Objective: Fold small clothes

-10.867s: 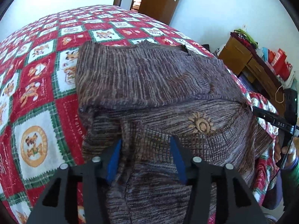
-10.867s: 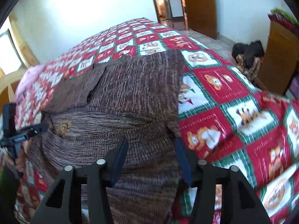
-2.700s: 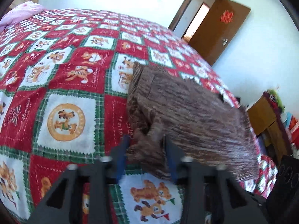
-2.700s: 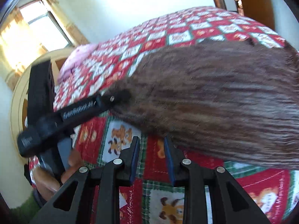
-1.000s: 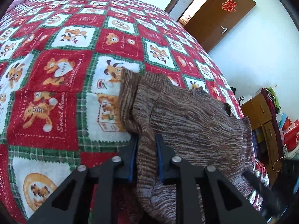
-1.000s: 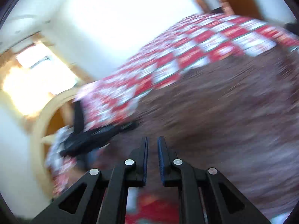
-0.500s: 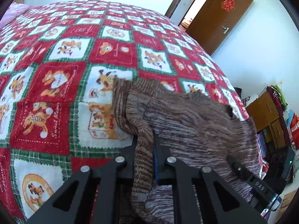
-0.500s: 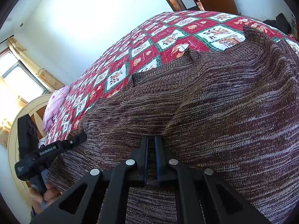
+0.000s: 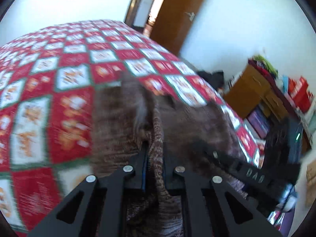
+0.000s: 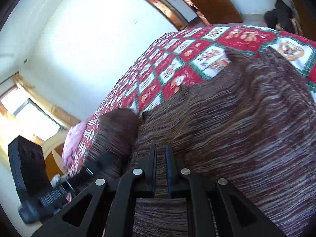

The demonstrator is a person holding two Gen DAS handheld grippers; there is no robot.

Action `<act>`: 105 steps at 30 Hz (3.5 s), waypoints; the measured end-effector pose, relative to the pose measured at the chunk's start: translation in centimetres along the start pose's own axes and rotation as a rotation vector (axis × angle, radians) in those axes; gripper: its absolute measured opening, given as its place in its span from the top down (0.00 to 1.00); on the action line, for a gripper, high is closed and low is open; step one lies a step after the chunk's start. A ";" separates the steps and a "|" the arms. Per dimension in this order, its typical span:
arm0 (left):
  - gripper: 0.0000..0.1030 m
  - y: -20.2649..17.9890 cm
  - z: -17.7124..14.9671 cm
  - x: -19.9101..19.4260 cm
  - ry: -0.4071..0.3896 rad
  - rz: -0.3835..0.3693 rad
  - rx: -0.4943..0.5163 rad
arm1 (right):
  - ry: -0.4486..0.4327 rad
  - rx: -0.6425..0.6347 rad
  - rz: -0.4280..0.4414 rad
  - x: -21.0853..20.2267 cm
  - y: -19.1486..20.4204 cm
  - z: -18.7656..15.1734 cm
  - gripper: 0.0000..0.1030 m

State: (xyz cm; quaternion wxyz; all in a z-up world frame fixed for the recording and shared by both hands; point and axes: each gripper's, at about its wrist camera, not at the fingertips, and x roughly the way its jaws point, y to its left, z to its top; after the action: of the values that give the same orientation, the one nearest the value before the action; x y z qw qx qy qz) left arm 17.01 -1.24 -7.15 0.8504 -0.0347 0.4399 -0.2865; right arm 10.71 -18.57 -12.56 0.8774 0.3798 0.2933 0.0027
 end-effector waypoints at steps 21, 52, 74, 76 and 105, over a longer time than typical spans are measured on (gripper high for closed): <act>0.41 4.1 -4.8 -7.8 -0.116 -0.022 0.081 | 0.050 0.133 0.241 0.2 -0.2 0.2 0.44; 0.37 12.2 -7.2 -6.2 -0.046 -0.020 -0.156 | 0.035 -0.060 -0.010 3.3 2.8 -0.4 0.42; 0.34 10.9 -6.1 -5.5 -0.020 -0.013 -0.112 | 0.052 -0.258 -0.013 3.4 6.6 -0.5 0.92; 0.34 9.8 -5.7 -5.8 -0.024 0.009 -0.065 | 0.040 -0.290 -0.026 2.8 7.2 -0.1 0.92; 0.30 -2.2 -5.0 -3.8 0.030 -0.118 0.237 | 0.231 -0.277 -0.208 -5.7 -6.2 6.2 0.82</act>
State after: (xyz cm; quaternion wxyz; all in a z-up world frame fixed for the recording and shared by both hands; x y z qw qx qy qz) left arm 10.42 -0.17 -6.75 0.8236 0.0448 0.4128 -0.3864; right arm 7.88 -28.42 -10.43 0.8773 0.2205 0.4264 -0.0043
